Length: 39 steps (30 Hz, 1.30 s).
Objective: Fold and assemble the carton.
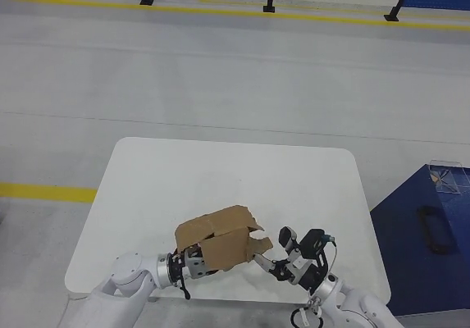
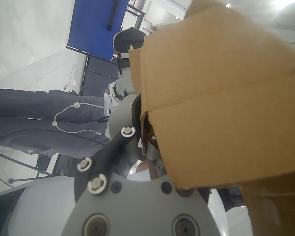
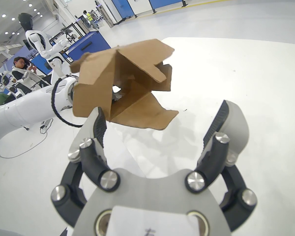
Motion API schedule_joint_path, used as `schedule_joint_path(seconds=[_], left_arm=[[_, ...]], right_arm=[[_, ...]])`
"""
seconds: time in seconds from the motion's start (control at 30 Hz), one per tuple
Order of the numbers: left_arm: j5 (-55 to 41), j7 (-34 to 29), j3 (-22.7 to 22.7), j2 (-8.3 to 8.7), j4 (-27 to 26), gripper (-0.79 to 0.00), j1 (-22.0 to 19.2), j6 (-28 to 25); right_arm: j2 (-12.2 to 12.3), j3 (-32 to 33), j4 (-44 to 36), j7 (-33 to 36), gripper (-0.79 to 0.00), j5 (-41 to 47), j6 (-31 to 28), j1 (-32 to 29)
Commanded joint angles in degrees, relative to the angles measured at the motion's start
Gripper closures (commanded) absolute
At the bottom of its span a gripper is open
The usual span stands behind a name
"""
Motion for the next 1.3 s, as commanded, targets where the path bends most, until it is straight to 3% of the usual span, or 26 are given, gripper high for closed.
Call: schedule_joint_path(seconds=[0.0,0.17,0.43,1.27], left_arm=[[0.1,0.0,-0.2,0.03,-0.3,0.000,0.3,-1.0],[1.1,-0.1,-0.6,0.17,-1.1,0.000,0.7,-3.8],[8.5,-0.5,-0.8,0.64,-3.5,0.000,2.0,-13.0],[18.4,-1.0,1.3,1.44,-6.1,0.000,3.1,-18.4]], right_arm=[[0.0,0.7,0.1,0.0,-0.785,0.8,0.1,-0.1],[0.2,3.6,0.0,0.5,-0.785,2.1,0.1,-0.4],[0.3,5.5,-0.7,2.2,-0.785,2.5,1.1,-0.3],[-0.8,-0.1,2.2,4.1,-0.785,-3.2,3.8,4.2]])
